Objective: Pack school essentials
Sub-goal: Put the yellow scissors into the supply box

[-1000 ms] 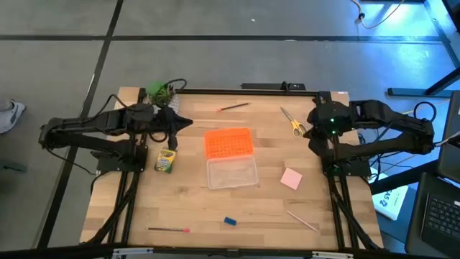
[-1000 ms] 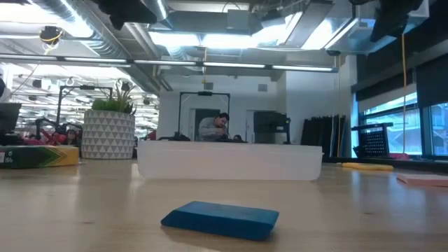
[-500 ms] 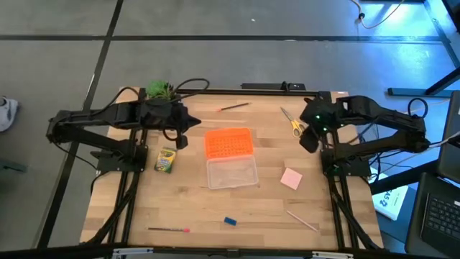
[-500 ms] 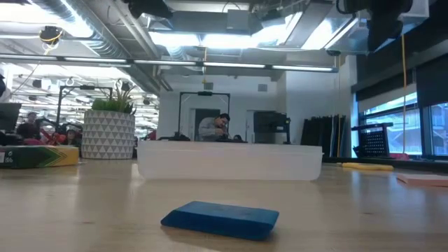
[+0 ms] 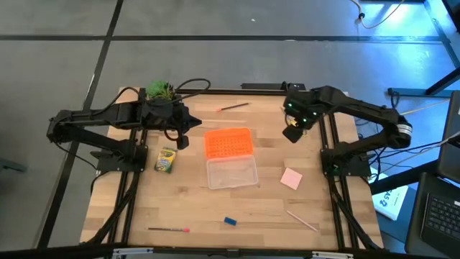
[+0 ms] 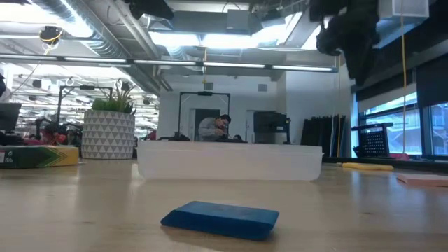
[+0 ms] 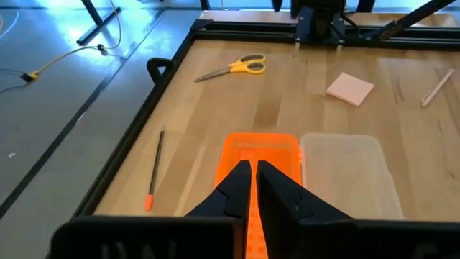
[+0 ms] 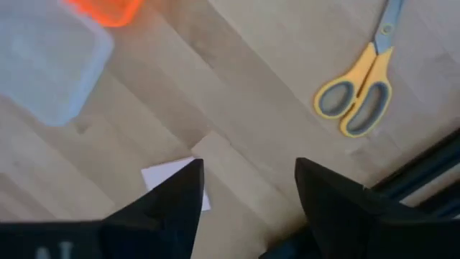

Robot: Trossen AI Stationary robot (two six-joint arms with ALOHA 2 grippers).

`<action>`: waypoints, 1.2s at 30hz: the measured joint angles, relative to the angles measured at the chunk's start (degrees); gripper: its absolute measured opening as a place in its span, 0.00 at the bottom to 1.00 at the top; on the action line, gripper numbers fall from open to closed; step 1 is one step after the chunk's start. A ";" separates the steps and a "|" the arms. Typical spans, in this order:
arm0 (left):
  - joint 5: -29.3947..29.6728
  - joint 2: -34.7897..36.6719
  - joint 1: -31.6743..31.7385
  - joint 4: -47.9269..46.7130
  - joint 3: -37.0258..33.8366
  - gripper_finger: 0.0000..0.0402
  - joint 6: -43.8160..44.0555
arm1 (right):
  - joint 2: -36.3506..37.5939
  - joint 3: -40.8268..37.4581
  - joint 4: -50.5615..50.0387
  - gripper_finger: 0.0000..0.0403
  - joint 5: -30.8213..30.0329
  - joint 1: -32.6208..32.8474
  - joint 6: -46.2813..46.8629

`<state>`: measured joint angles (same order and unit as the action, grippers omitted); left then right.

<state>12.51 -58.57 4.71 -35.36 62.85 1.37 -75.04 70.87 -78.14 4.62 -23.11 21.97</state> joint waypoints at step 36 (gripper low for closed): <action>0.00 0.02 -0.02 1.27 0.00 0.03 0.04 | -2.25 -33.46 36.48 0.52 -2.01 -15.02 -1.24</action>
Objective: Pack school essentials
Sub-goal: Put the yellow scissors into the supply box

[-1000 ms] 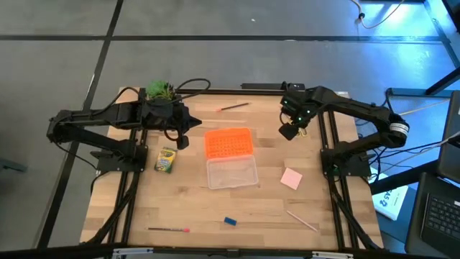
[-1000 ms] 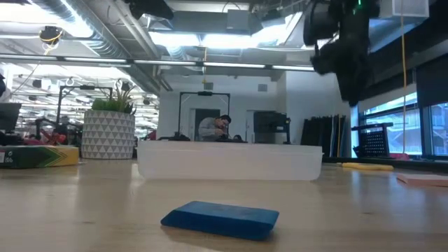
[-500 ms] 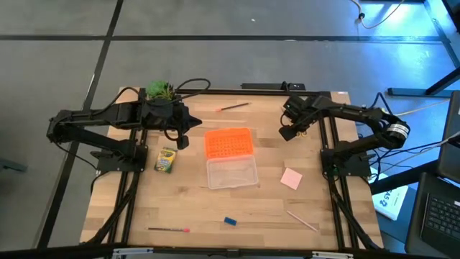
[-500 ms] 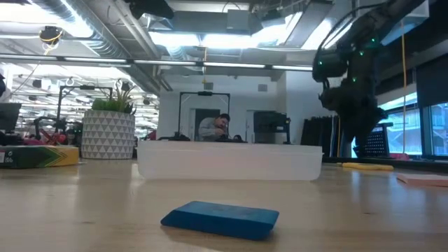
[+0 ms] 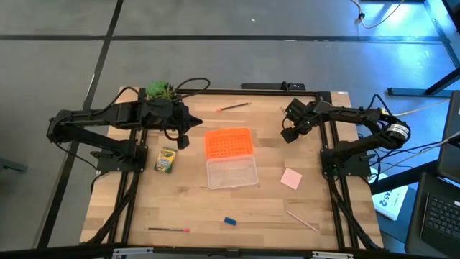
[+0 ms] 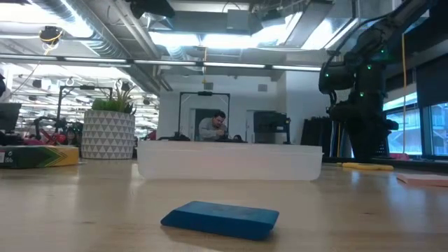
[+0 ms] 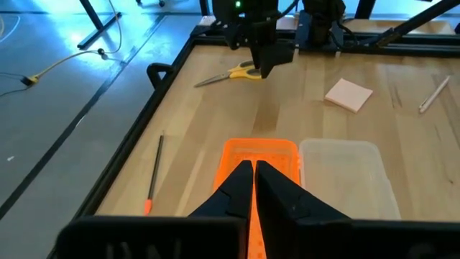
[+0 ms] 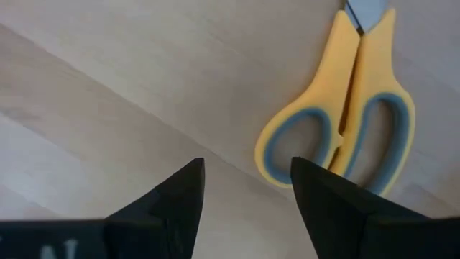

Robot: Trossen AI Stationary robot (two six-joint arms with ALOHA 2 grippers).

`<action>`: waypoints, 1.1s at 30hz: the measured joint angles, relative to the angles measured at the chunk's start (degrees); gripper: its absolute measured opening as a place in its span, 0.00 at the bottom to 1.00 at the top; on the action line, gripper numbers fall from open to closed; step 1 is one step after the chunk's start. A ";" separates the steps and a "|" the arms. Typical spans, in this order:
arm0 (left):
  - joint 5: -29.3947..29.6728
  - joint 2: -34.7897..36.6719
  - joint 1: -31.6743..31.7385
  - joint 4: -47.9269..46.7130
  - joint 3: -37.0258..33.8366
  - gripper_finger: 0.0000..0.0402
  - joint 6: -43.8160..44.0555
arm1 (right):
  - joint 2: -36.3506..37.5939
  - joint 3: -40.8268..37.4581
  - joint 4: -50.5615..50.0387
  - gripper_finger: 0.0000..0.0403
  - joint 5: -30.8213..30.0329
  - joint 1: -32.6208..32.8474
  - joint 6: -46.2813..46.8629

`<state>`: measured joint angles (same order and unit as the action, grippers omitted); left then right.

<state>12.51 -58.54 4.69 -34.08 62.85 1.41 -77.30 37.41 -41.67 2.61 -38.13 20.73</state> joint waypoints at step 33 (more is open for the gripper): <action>-0.02 0.02 0.02 0.76 0.00 0.03 -0.02 | -1.09 -6.45 9.24 0.23 -1.31 -0.50 -2.07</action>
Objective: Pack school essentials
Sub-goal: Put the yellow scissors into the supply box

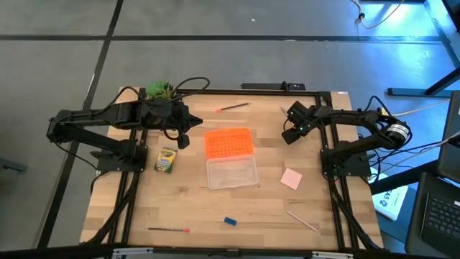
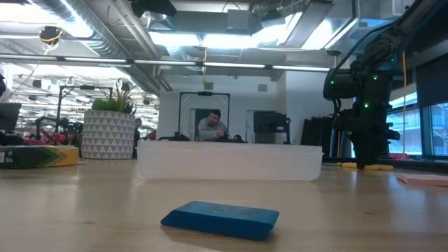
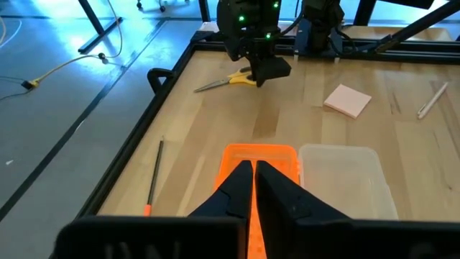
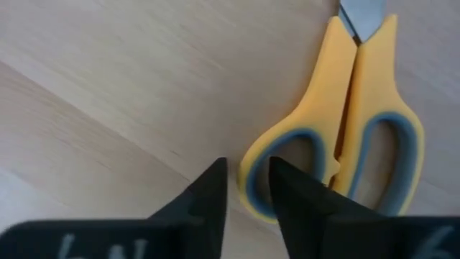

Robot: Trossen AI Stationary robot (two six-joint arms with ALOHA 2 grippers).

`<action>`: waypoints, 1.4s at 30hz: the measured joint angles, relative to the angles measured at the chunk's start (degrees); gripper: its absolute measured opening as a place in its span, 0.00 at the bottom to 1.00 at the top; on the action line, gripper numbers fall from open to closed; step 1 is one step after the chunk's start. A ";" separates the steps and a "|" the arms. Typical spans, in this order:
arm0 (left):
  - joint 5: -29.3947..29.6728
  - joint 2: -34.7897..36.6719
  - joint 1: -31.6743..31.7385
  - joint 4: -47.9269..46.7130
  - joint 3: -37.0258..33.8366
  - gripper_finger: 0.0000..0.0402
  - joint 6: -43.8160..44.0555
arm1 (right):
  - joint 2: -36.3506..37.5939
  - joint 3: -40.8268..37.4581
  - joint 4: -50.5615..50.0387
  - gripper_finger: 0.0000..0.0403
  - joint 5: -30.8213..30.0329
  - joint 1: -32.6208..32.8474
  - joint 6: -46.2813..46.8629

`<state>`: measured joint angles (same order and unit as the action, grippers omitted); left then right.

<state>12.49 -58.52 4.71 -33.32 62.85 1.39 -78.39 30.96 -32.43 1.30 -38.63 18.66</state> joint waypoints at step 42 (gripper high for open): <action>-0.20 0.00 -0.01 -0.79 0.00 0.00 0.07 | -0.20 16.37 -15.15 0.04 0.40 13.83 -8.53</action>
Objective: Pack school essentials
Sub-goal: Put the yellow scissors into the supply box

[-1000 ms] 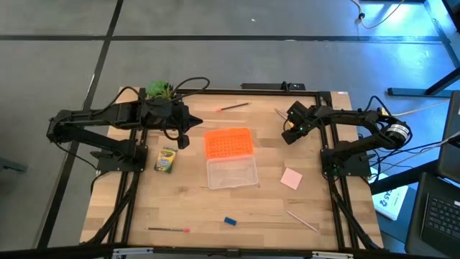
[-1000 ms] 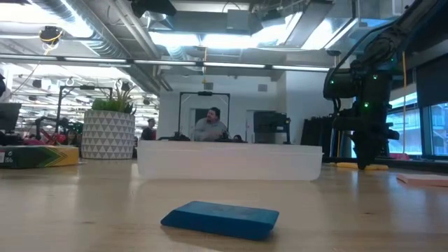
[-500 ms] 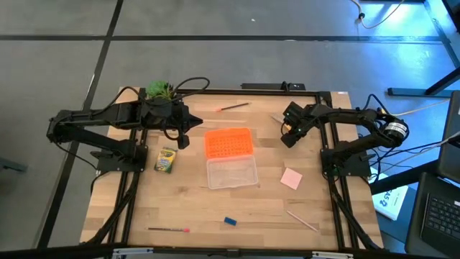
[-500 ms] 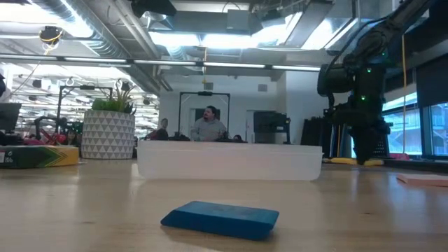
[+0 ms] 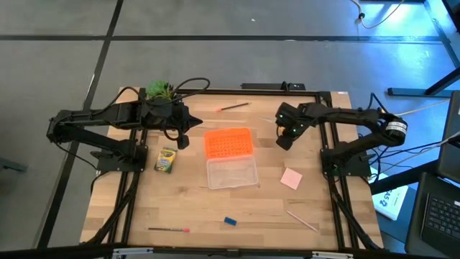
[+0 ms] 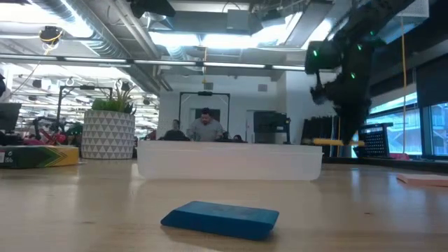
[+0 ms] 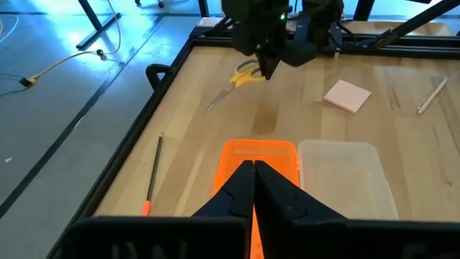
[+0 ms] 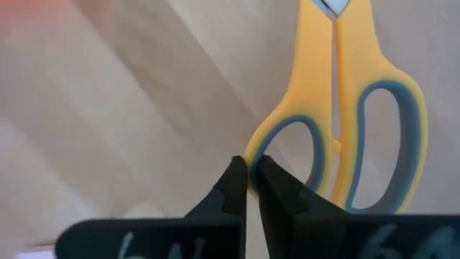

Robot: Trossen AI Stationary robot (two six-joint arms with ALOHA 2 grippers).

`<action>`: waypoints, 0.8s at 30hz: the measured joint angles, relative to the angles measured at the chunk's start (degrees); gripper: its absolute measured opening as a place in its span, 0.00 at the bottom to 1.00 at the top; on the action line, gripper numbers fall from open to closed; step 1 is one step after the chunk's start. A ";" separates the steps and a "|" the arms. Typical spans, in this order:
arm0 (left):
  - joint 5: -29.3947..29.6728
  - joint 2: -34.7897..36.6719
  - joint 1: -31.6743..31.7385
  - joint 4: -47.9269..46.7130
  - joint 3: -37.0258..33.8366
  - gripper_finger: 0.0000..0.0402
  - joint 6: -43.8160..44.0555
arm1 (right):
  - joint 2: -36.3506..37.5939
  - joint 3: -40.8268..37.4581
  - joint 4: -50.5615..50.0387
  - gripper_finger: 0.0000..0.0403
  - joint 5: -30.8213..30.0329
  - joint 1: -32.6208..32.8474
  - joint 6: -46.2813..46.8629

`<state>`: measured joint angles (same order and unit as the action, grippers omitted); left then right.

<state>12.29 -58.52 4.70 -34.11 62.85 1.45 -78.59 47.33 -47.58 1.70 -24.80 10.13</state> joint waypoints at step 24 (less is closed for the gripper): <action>0.00 0.00 -5.09 0.03 0.00 0.03 -0.04 | -7.56 20.87 3.31 0.04 1.91 22.37 -6.12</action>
<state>12.29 -58.52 -0.39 -34.08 62.85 1.41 -86.15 68.20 -44.27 3.61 -2.43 4.01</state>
